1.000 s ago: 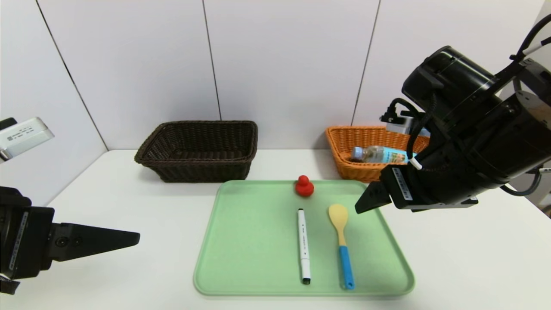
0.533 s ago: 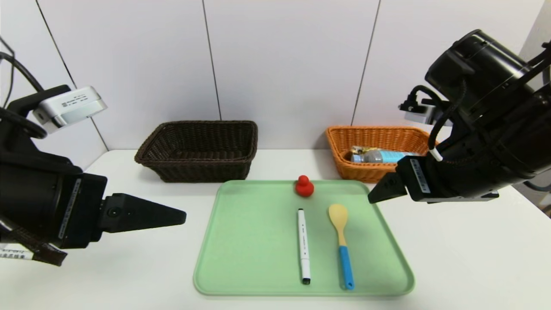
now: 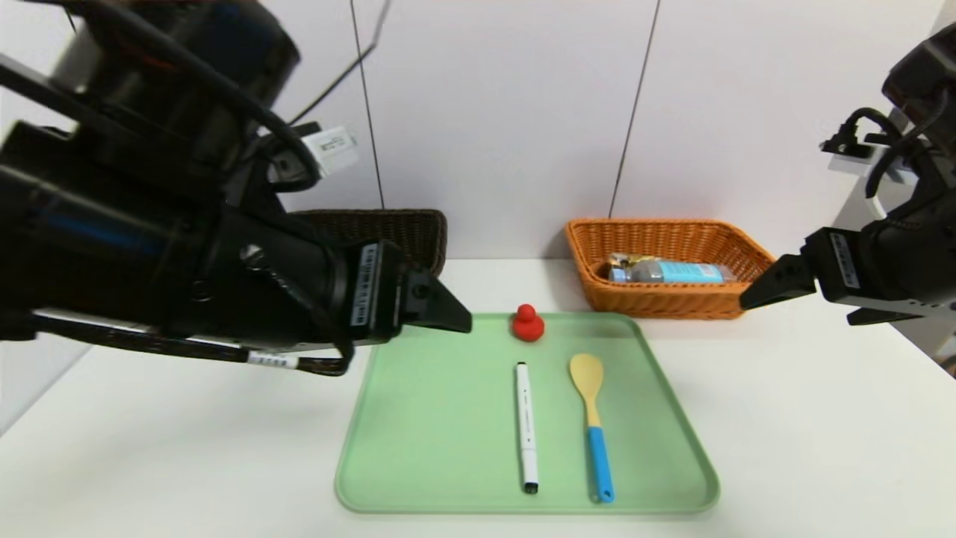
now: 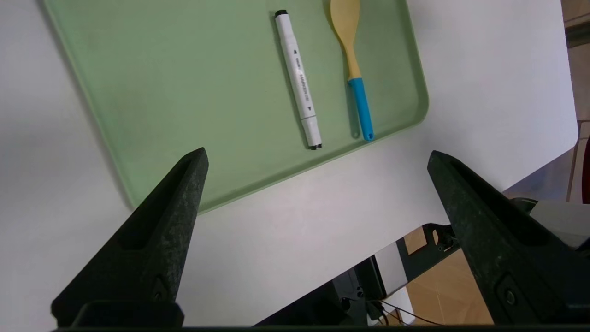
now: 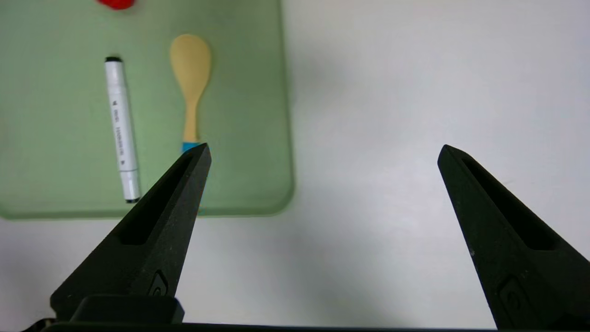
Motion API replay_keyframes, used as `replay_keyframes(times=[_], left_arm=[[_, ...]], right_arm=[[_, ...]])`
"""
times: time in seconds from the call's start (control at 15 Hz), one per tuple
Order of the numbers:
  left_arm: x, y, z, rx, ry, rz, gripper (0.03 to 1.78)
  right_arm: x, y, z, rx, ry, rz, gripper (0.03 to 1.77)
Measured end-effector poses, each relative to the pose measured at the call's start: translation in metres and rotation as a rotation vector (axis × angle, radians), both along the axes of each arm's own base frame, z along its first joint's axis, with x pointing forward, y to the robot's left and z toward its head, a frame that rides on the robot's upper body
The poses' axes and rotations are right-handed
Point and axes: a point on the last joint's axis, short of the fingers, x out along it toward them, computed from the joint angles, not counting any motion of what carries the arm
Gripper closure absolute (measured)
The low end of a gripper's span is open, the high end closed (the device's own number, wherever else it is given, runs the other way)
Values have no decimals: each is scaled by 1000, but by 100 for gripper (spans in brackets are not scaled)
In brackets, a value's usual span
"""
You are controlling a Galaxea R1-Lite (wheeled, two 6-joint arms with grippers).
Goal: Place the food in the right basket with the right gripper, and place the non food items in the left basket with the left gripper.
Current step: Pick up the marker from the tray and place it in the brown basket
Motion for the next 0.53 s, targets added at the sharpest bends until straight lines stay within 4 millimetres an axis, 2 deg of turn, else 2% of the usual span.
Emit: replay_keyframes(times=[0.27,0.53], left_arm=[[15,-44,-24,71,42,-32,12],[27,-71,-50,195,25,-107,12]], right_arm=[[1,-22,7,-40,-65,-10,10],[8,-32,12,-80,-118,93,9]])
